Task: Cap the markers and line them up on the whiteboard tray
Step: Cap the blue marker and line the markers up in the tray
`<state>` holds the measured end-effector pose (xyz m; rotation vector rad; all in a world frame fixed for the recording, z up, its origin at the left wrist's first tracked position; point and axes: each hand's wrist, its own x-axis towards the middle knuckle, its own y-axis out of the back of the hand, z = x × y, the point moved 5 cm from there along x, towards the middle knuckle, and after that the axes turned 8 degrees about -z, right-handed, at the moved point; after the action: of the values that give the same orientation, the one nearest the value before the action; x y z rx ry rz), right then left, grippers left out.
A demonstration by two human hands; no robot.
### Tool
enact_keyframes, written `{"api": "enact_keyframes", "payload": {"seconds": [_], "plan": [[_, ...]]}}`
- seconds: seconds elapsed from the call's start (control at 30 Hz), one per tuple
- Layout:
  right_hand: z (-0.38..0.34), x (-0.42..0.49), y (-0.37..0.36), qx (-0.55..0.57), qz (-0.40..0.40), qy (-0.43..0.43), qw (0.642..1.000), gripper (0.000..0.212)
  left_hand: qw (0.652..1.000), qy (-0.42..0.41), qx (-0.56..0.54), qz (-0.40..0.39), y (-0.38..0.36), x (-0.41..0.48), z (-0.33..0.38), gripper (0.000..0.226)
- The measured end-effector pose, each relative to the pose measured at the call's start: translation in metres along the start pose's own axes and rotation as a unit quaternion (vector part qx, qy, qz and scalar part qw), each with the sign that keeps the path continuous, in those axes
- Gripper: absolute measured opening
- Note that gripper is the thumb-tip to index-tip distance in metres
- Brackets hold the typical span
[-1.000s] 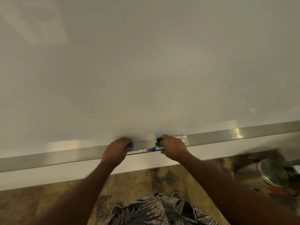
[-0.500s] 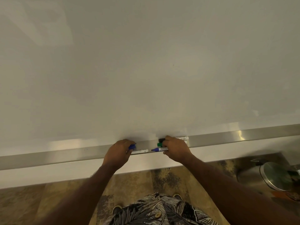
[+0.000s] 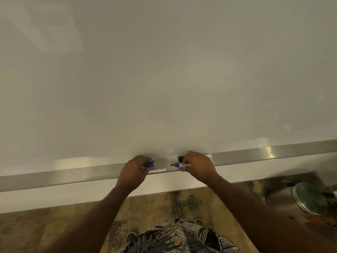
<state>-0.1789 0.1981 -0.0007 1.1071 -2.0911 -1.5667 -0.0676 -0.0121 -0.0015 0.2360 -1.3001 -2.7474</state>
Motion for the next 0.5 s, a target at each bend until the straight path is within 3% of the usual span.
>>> {"api": "enact_keyframes", "payload": {"seconds": [0.2, 0.37, 0.5], "plan": [[0.010, -0.011, 0.035, 0.148, 0.090, 0.031, 0.984, 0.009, 0.984, 0.046, -0.173, 0.022, 0.004, 0.004, 0.008, 0.029], [0.014, -0.018, 0.029, 0.188, 0.061, 0.035, 0.980, 0.015, 0.968, 0.051, -0.245, 0.025, 0.006, 0.007, 0.020, 0.016], [0.005, -0.021, 0.014, 0.194, 0.030, 0.040, 0.980, 0.020, 0.971, 0.051, -0.235, 0.014, 0.004, 0.007, 0.023, 0.013]]}}
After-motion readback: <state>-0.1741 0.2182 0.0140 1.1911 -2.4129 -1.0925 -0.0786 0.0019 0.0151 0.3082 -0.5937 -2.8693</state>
